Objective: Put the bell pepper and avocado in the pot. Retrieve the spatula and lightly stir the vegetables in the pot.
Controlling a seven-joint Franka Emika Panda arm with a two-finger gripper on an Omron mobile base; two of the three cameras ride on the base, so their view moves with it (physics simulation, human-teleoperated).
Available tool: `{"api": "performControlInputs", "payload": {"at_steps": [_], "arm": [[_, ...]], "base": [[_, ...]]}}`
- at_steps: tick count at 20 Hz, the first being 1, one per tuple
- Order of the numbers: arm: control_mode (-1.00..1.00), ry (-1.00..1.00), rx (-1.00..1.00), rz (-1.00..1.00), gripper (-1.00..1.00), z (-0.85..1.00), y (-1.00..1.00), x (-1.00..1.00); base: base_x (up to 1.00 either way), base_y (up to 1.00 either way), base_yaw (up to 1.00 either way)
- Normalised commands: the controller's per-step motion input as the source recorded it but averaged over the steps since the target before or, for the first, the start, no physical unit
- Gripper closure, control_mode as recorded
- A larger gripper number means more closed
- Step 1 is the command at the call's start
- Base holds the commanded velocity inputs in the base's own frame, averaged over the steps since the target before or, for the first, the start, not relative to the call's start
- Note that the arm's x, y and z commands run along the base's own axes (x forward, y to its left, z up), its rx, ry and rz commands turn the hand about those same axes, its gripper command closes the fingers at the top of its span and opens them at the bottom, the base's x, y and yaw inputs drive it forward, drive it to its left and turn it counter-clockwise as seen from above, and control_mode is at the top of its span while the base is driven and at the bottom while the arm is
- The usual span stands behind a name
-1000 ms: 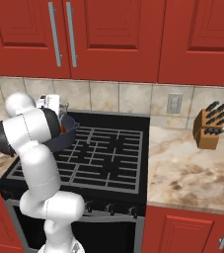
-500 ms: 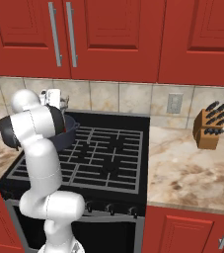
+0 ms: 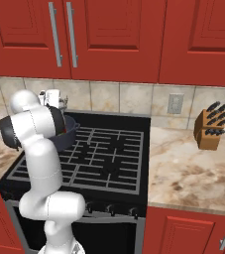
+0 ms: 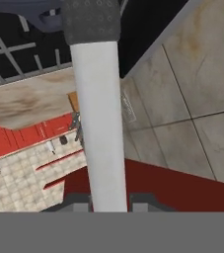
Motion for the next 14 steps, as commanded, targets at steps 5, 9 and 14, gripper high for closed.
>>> {"api": "performControlInputs", "payload": {"at_steps": [5,9,14], "arm": [[-1.00,-0.04,-0.01,0.00,1.00,0.00,-0.31,-0.10],[-1.00,-0.04,0.00,0.00,1.00,0.00,-0.30,-0.09],[-1.00,-0.01,0.00,0.00,1.00,0.00,-0.04,-0.18]], "base": [[0.00,0.00,0.00],[0.00,0.00,0.00],[0.00,0.00,0.00]]}}
